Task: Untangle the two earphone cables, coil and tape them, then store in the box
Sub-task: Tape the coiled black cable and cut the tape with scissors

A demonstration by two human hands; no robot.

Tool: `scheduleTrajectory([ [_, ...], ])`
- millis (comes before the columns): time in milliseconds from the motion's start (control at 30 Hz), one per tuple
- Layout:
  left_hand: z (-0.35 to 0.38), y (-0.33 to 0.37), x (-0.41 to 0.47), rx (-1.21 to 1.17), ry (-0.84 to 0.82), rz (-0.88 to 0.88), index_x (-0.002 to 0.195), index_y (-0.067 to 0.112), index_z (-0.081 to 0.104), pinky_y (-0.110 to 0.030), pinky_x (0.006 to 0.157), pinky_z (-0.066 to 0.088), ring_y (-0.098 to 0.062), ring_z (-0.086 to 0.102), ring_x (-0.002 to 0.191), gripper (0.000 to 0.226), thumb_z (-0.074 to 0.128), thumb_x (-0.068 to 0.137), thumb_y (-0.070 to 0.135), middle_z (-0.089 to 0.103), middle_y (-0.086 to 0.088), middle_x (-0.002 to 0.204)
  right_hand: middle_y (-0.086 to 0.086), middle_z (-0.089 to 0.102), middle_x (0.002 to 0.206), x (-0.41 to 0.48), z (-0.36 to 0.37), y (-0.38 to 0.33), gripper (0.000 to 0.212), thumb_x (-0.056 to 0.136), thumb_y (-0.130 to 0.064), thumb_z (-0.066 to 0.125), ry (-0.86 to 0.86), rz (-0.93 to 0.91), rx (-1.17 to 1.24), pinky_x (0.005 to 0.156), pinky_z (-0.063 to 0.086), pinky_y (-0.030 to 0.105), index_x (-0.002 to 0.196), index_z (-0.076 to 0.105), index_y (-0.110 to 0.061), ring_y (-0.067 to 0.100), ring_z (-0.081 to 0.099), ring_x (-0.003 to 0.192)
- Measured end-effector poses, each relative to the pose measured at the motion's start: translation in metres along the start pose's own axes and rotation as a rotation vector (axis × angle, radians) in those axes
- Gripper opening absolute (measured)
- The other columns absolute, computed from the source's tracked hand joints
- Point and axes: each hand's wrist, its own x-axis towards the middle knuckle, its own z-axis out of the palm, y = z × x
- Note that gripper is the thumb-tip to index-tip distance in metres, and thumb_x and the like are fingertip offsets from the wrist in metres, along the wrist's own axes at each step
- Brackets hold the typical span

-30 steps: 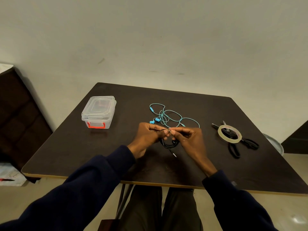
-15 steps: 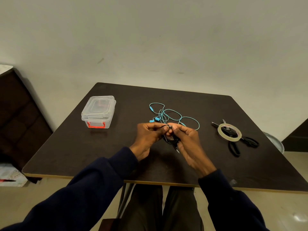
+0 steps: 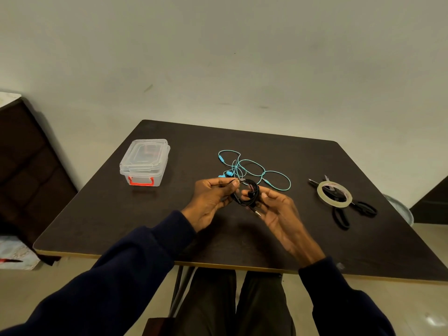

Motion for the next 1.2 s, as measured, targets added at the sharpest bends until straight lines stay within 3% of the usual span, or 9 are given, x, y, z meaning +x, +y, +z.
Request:
scheduleTrajectory([
  [167, 0.0, 0.001, 0.0, 0.021, -0.022, -0.023, 0.098, 0.008, 0.076, -0.03, 0.08, 0.056, -0.018, 0.073, 0.088, 0.014, 0.074, 0.084, 0.005, 0.077, -0.007, 0.09, 0.027, 0.068, 0.118, -0.001, 0.0, -0.002, 0.033, 0.097, 0.005, 0.043, 0.027, 0.006, -0.038, 0.093, 0.057, 0.033, 0.126, 0.058, 0.008, 0.032, 0.068, 0.11],
  [300, 0.0, 0.002, 0.0, 0.034, -0.05, -0.019, 0.097, 0.008, 0.076, -0.03, 0.08, 0.055, -0.018, 0.072, 0.086, 0.014, 0.075, 0.083, 0.007, 0.076, -0.009, 0.089, 0.027, 0.069, 0.115, -0.002, 0.001, -0.001, 0.031, 0.097, 0.005, 0.043, 0.02, 0.015, -0.058, 0.101, 0.052, 0.04, 0.124, 0.058, 0.01, 0.034, 0.066, 0.114],
  [467, 0.0, 0.004, 0.002, 0.08, -0.065, 0.01, 0.102, 0.005, 0.075, -0.03, 0.079, 0.055, -0.019, 0.072, 0.086, 0.021, 0.077, 0.082, 0.009, 0.076, -0.009, 0.088, 0.029, 0.068, 0.116, -0.004, 0.001, 0.0, 0.033, 0.098, -0.008, 0.052, 0.049, 0.026, -0.016, 0.105, 0.047, 0.052, 0.123, 0.059, 0.011, 0.04, 0.063, 0.117],
  [633, 0.002, 0.005, 0.002, 0.178, -0.06, 0.058, 0.097, 0.008, 0.076, -0.028, 0.077, 0.056, -0.019, 0.073, 0.087, 0.014, 0.078, 0.083, 0.008, 0.077, -0.008, 0.09, 0.019, 0.075, 0.105, -0.004, 0.008, -0.003, 0.034, 0.088, -0.019, 0.071, 0.122, -0.041, -0.217, 0.092, 0.057, 0.043, 0.115, 0.068, 0.002, 0.031, 0.071, 0.104],
  [733, 0.003, 0.006, 0.003, 0.227, -0.044, 0.079, 0.098, 0.007, 0.077, -0.026, 0.074, 0.055, -0.02, 0.072, 0.089, 0.017, 0.079, 0.082, 0.009, 0.077, -0.009, 0.094, 0.013, 0.077, 0.1, -0.004, 0.006, -0.003, 0.029, 0.087, -0.015, 0.073, 0.125, -0.082, -0.318, 0.084, 0.06, 0.033, 0.112, 0.069, 0.0, 0.027, 0.073, 0.1],
  [933, 0.001, 0.009, 0.004, 0.293, -0.012, 0.12, 0.095, 0.006, 0.077, -0.022, 0.069, 0.056, -0.016, 0.071, 0.085, 0.012, 0.078, 0.083, 0.007, 0.077, -0.006, 0.089, 0.024, 0.073, 0.107, -0.003, -0.001, -0.009, 0.023, 0.097, 0.001, 0.053, 0.032, 0.043, -0.206, 0.088, 0.059, 0.045, 0.116, 0.065, 0.006, 0.034, 0.07, 0.105],
  [1067, 0.001, 0.009, 0.005, 0.391, -0.001, 0.186, 0.094, 0.007, 0.078, -0.031, 0.077, 0.06, -0.019, 0.073, 0.089, 0.014, 0.081, 0.081, 0.01, 0.078, -0.006, 0.091, 0.024, 0.073, 0.106, -0.003, 0.007, -0.01, 0.032, 0.089, -0.014, 0.069, 0.01, 0.078, -0.212, 0.086, 0.06, 0.046, 0.113, 0.066, 0.006, 0.033, 0.072, 0.101],
  [1200, 0.001, 0.009, 0.003, 0.484, -0.006, 0.276, 0.093, 0.009, 0.079, -0.031, 0.078, 0.06, -0.02, 0.074, 0.089, 0.013, 0.081, 0.08, 0.01, 0.078, -0.004, 0.089, 0.023, 0.075, 0.1, -0.002, 0.01, -0.005, 0.023, 0.086, 0.002, 0.07, 0.055, 0.054, -0.273, 0.081, 0.062, 0.039, 0.108, 0.067, 0.007, 0.035, 0.072, 0.098],
])
